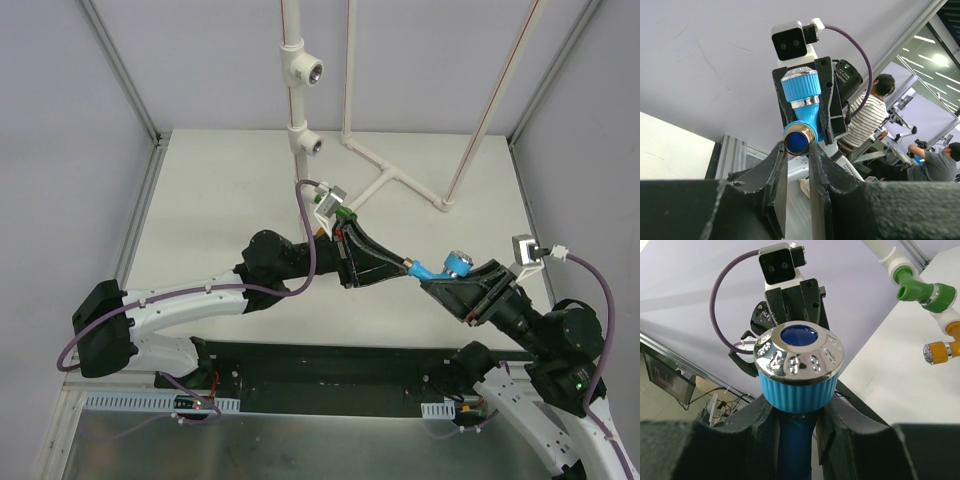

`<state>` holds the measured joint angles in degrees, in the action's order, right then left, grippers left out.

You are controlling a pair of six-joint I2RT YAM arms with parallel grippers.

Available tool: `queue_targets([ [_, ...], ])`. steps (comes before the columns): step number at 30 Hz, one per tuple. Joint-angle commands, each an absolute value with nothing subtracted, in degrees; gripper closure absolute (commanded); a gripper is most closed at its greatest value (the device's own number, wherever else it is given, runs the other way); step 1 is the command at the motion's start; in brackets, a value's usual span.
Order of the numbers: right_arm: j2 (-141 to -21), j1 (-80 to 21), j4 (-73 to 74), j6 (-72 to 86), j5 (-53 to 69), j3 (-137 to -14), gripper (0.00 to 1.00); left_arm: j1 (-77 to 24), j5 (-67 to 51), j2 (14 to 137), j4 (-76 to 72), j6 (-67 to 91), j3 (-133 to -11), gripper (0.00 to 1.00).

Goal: Install the water faucets
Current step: Adjust the water faucet.

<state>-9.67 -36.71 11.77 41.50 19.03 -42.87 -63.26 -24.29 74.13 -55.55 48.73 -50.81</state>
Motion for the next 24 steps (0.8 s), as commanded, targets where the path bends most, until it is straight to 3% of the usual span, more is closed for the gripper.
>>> queue_targets([
  [1,-12.4,-37.0,13.7,42.2,28.5,-41.6,1.00,-63.7,-25.2,74.7,-58.7,47.8,-54.8,0.97],
  [12,-13.6,-37.2,14.3,42.3,32.4,-41.0,1.00,-63.7,-25.7,76.1,-58.4,47.9,-56.3,0.95],
  [13,-13.7,-37.1,14.5,42.1,32.5,-41.0,1.00,-63.7,-25.6,76.2,-58.4,48.0,-56.3,0.92],
  [16,-13.4,-37.0,16.0,41.0,30.3,-41.5,1.00,-63.7,-26.0,76.4,-58.5,48.3,-56.5,0.68],
  [19,-12.0,-37.1,17.7,39.4,26.6,-42.4,1.00,-63.7,-26.2,76.3,-59.1,48.8,-56.1,0.54],
  [22,-11.2,-37.1,17.7,39.1,24.6,-42.8,1.00,-63.8,-26.6,76.2,-59.3,49.0,-56.0,0.50],
  [24,-10.8,-37.0,17.4,39.2,23.6,-42.9,1.00,-63.7,-26.7,76.2,-59.2,49.2,-55.8,0.53],
])
